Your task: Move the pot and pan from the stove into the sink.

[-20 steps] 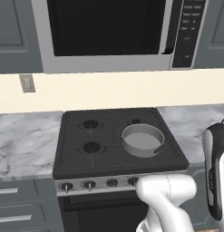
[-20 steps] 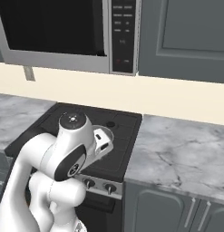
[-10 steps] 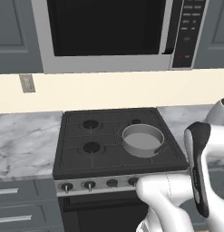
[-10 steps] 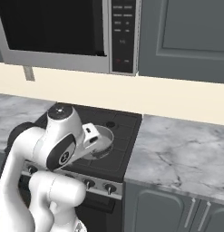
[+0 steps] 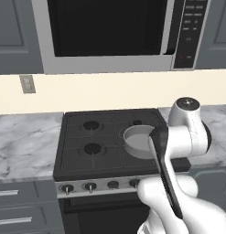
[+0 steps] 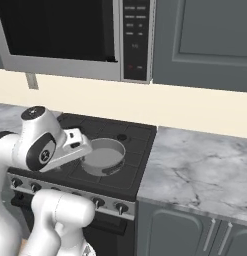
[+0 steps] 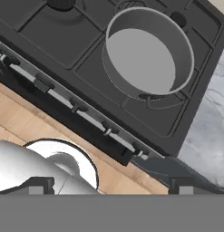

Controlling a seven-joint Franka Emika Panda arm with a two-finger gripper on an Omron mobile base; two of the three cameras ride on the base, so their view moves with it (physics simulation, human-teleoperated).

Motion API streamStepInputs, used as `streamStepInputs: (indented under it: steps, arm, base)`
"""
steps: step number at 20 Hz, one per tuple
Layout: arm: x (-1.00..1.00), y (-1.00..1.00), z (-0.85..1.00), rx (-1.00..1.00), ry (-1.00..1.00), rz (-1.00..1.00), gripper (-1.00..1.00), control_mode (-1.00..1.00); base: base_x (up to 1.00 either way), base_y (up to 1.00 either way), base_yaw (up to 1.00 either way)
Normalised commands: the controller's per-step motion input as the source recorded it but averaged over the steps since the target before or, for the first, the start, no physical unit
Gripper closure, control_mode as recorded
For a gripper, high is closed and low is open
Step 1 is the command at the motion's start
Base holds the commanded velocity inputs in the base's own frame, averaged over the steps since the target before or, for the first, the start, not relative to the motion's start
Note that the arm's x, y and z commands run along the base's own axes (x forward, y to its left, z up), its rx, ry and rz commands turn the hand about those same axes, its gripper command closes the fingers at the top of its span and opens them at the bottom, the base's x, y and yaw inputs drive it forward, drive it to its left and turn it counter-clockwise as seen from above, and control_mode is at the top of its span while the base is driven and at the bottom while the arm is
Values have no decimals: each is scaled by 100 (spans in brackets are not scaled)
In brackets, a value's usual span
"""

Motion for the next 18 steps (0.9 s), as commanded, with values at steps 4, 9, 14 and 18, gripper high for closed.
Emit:
streamStepInputs:
  steps: [4,9,14,18]
  arm:
    - [6,16,0,0,0,-3,-100,-100]
    - [45,9,-14,0,2,0,-100,-100]
    - [51,10,-26,-1,1,1,-100,-100]
    - [45,2,-29,0,4,9,-100,-100]
  base:
    - [0,0,0]
    - [0,0,0]
    - [0,0,0]
    - [0,0,0]
